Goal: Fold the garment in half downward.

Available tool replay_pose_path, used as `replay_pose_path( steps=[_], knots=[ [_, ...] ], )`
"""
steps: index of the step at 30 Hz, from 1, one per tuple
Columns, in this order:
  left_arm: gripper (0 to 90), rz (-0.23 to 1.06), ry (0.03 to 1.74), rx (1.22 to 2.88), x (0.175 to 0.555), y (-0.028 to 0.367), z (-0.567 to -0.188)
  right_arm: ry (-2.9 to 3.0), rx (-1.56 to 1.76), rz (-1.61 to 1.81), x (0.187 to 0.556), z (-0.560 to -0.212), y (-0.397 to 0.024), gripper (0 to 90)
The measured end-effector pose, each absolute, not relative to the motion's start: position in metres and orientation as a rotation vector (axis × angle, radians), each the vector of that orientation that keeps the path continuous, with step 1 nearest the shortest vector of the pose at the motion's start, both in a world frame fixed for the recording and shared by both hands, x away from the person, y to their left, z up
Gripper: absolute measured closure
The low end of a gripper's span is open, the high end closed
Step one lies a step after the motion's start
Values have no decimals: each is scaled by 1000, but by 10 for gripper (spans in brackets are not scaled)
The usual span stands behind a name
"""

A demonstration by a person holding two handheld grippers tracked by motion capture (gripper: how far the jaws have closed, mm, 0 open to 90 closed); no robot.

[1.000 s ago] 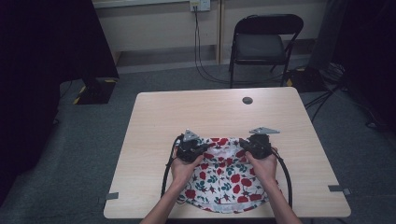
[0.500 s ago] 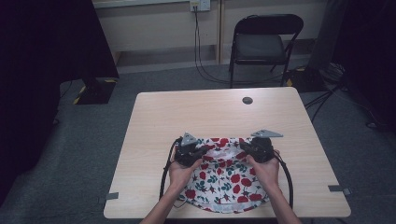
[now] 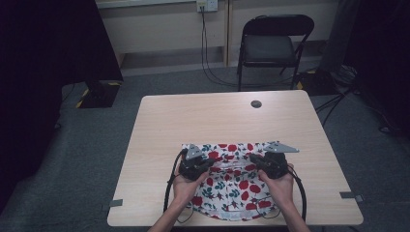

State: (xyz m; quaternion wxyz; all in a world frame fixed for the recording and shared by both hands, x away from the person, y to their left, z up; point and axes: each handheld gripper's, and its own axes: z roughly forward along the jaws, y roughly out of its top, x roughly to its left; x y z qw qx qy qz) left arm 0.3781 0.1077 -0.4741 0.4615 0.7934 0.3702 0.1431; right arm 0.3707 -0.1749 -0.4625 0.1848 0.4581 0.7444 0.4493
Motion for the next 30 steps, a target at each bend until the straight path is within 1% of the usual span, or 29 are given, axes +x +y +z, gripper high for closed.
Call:
replay_pose_path(
  steps=[11,30],
  knots=[
    [898,351,893,1942,360,111,-475,2102,1278,1284,351,-465,-177,897],
    [898,344,836,1981,332,111,-479,2099,1254,1285,317,-476,-180,897]
  ],
)
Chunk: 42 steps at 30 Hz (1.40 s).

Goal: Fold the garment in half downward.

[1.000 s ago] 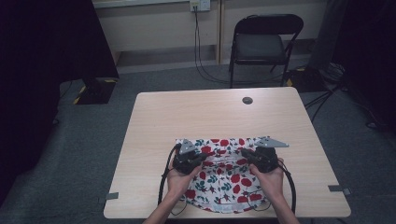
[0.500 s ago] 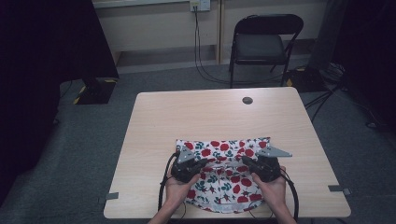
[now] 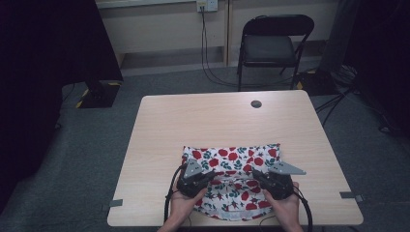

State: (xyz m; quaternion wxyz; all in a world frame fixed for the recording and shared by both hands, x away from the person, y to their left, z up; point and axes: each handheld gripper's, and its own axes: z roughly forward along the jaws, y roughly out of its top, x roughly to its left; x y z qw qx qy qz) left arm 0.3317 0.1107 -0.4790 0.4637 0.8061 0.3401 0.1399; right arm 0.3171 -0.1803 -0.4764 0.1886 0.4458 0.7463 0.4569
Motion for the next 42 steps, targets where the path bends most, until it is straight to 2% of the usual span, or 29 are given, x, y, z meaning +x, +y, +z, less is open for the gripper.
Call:
replay_pose_path(
  steps=[27,30,32,39,42],
  knots=[
    [896,270,795,2066,304,113,-501,2188,1203,1214,279,-500,-179,891],
    [870,258,806,2043,305,117,-500,2191,1193,1229,279,-498,-180,838],
    [776,238,821,2017,308,121,-498,2190,1195,1253,280,-495,-182,787],
    [704,181,863,1922,321,130,-489,2157,1214,1355,286,-481,-187,641],
    [688,180,906,1912,330,126,-491,2152,1237,1340,296,-482,-183,626]
  ],
)
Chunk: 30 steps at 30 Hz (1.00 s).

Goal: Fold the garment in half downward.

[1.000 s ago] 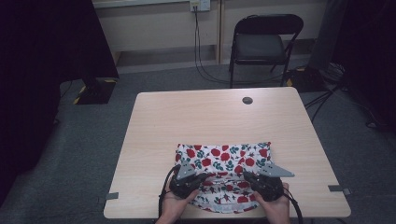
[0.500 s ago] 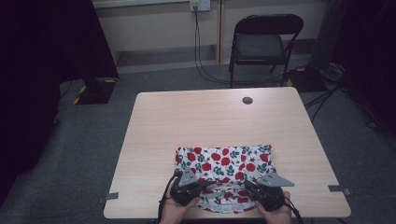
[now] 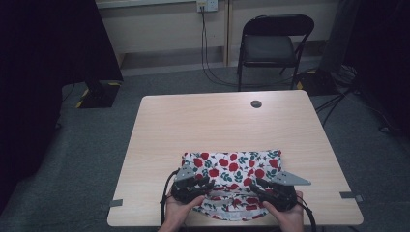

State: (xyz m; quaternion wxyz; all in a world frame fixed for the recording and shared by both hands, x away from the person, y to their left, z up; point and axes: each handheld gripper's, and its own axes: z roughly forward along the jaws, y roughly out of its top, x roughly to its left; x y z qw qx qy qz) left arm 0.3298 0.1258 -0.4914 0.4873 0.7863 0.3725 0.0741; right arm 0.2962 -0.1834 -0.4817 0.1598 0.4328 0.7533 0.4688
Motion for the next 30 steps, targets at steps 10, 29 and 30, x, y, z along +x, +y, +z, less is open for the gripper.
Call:
replay_pose_path(
  steps=[10,29,30],
  knots=[
    [622,221,877,2048,327,111,-502,2247,1245,1228,304,-499,-166,587],
    [472,161,872,2123,305,112,-519,2329,1199,1105,275,-520,-157,399],
    [451,158,876,2120,305,113,-519,2329,1205,1106,275,-521,-157,388]
  ],
)
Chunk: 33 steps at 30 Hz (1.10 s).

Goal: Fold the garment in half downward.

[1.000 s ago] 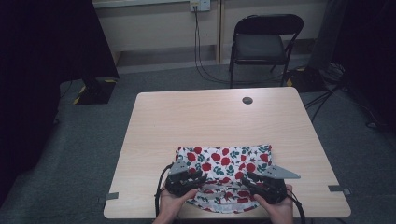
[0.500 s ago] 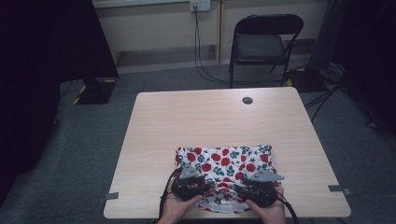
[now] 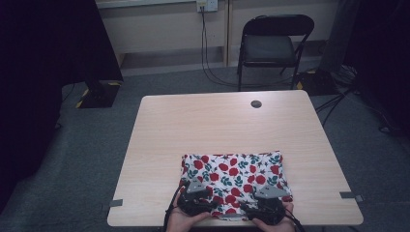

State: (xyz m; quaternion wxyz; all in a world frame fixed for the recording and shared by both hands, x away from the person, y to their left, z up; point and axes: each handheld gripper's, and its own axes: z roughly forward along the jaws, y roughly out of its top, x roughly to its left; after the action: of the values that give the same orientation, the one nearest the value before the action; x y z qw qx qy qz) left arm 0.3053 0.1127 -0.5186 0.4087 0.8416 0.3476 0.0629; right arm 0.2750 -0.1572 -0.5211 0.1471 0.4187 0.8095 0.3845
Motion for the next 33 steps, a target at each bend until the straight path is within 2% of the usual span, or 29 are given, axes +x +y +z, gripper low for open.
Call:
replay_pose_path(
  steps=[4,11,12,17,21,24,26,33],
  knots=[
    [399,173,869,2081,308,116,-513,2347,1226,1109,277,-519,-158,273],
    [346,235,948,2000,339,121,-488,2161,1349,1226,309,-491,-184,175],
    [345,291,956,2011,345,119,-483,2141,1360,1234,313,-487,-186,172],
    [336,389,977,1988,377,116,-481,2058,1400,1168,345,-482,-194,162],
    [328,410,1064,2014,394,121,-492,2050,1431,1109,364,-495,-195,161],
    [325,435,1103,2026,392,131,-502,2054,1459,1054,369,-507,-197,155],
    [321,502,1115,2058,387,135,-507,2056,1471,1026,368,-513,-199,155],
    [286,503,1133,2078,383,140,-519,2044,1468,924,366,-521,-198,159]
  ],
)
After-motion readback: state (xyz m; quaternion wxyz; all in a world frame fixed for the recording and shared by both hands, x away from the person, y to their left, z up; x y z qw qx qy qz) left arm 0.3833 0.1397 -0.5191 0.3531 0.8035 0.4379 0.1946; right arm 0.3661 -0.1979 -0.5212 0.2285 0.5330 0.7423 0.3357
